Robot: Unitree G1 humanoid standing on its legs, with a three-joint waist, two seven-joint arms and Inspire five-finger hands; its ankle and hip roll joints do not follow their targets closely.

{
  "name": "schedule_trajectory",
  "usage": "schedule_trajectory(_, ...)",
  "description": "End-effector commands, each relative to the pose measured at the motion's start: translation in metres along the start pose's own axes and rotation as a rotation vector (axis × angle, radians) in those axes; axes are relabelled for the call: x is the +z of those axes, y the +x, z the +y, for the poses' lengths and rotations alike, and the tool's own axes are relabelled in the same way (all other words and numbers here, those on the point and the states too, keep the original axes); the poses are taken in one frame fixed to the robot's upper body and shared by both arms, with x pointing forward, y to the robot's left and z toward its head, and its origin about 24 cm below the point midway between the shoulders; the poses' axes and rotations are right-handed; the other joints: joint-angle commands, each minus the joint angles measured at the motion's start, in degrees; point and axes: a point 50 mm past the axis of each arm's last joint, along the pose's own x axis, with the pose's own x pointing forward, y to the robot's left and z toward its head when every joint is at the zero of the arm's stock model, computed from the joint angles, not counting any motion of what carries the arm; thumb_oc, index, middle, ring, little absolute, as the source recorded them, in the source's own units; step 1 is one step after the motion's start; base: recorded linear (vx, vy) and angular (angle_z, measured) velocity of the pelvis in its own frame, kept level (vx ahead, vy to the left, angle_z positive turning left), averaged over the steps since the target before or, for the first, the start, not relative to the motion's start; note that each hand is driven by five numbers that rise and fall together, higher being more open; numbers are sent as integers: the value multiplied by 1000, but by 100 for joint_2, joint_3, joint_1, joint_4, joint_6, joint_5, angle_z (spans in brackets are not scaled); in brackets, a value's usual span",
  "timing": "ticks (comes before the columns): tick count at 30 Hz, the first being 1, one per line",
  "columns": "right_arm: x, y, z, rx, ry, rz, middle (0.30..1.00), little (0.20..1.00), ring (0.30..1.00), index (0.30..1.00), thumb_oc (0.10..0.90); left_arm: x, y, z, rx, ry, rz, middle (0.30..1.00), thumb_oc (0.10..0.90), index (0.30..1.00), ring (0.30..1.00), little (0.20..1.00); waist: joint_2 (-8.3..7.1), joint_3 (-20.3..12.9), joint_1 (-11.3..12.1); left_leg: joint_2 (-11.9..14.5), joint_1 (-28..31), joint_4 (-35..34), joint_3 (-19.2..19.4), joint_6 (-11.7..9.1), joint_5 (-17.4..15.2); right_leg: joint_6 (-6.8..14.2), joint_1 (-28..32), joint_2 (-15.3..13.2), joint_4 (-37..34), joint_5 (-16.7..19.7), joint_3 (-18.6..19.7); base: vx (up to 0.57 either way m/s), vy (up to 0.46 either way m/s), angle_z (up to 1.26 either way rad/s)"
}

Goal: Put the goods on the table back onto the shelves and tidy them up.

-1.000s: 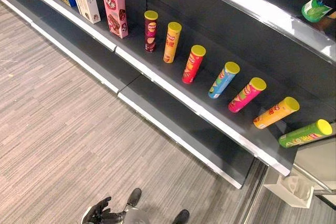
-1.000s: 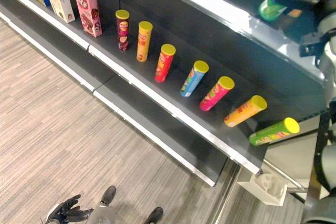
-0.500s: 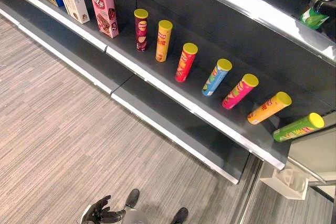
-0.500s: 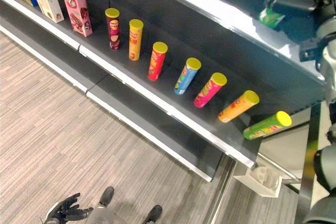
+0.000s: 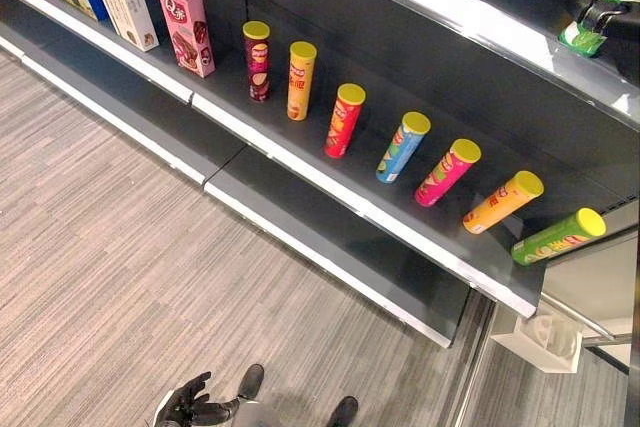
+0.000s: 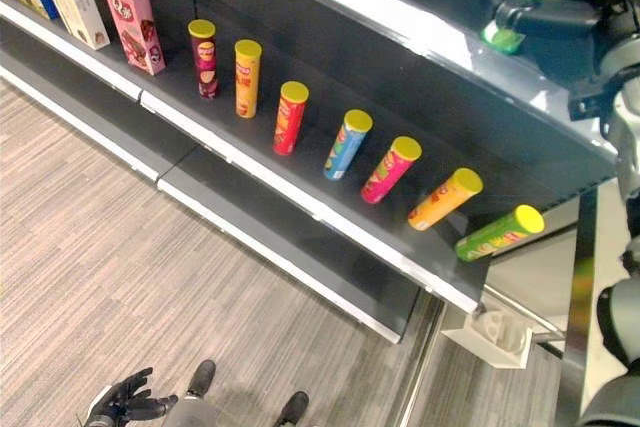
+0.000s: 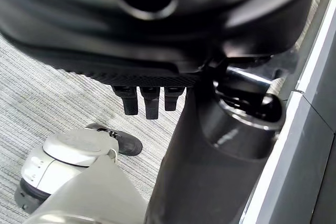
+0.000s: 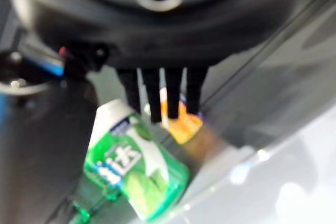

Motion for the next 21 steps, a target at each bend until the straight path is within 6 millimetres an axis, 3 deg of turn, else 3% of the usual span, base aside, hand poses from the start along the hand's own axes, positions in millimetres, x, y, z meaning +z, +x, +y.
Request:
schedule_trajectory(1,44,0,-34,-178,105,-192,900,900,900,900,800,9,-4,24,53,25,-52,900,800,900,900,900,-325,-360,29,71,372,-1,748,-106,-483,374,115,-148,32,-153,503,1,19,-5)
schedule_trajectory(5,66,-8,-44,-225,130,-313,900,900,900,900,800,9,-3,21,53,22,-49,900,800,900,900,900,-297,-414,-58,64,417,-1,836,-88,-525,400,130,-168,32,-137,536,-7,42,-9)
schedule_trajectory(7,85,-21,-43,-188,220,-458,900,900,900,900,800,4,-2,19,57,6,-31,900,800,900,900,900,-265,-457,-176,60,457,-1,889,-72,-558,422,125,-179,32,-123,588,-11,77,-13)
schedule_trajectory(8,98,-43,-35,-120,310,-622,900,900,900,900,800,-4,-2,10,48,-23,-7,900,800,900,900,900,-187,-514,-389,42,513,-1,990,-40,-612,443,119,-198,33,-117,674,-6,73,-12)
schedule_trajectory(11,92,-66,-25,-77,377,-713,900,900,900,900,800,-5,-2,9,47,-21,-3,900,800,900,900,900,-193,-554,-470,30,554,-1,1062,-4,-654,460,111,-213,44,-98,746,-12,76,-16)
schedule_trajectory(12,84,-86,-7,-12,427,-765,900,900,900,900,800,-5,-1,5,30,-7,3,900,800,900,900,900,-174,-585,-558,12,608,-1,1163,36,-694,475,104,-239,64,-71,833,-18,99,-34)
schedule_trajectory(14,74,-103,16,63,501,-782,900,900,900,900,800,-2,2,-1,10,9,-4,900,800,900,900,900,-148,-614,-595,-9,668,-1,1263,68,-734,489,95,-268,72,-42,916,-23,108,-42)
schedule_trajectory(15,59,-119,50,189,594,-748,900,900,900,900,800,6,5,-7,-6,17,-27,900,800,900,900,900,-86,-622,-678,-37,738,-1,1409,124,-771,507,67,-301,88,8,1025,-39,128,-54)
schedule_trajectory(16,54,-127,66,268,637,-722,900,900,900,900,800,12,6,-7,-16,35,-47,900,800,900,900,900,-34,-622,-733,-57,781,-1,1497,161,-803,522,54,-317,90,19,1100,-47,134,-62)
schedule_trajectory(17,44,-132,80,329,700,-678,900,900,900,900,800,15,6,-6,-21,47,-61,900,800,900,900,900,4,-625,-756,-76,818,-1,1547,180,-825,520,42,-327,98,29,1152,-33,136,-69)
schedule_trajectory(18,21,-147,118,460,908,-558,900,900,900,900,800,25,8,-8,-36,81,-95,900,800,900,900,900,87,-626,-823,-120,882,-1,1663,225,-847,516,22,-366,137,46,1257,-28,130,-69)
schedule_trajectory(20,-18,-176,163,618,1010,-294,900,900,900,900,800,43,10,-4,-41,108,-152,900,800,900,900,900,211,-614,-971,-175,947,-1,1804,283,-872,531,-41,-429,230,57,1395,-28,118,-46)
schedule_trajectory(21,-18,-177,163,618,1011,-293,900,900,900,900,800,43,10,-3,-41,109,-151,900,800,900,900,900,208,-616,-965,-174,952,-1,1810,283,-874,532,-40,-428,233,55,1401,-21,78,-35)
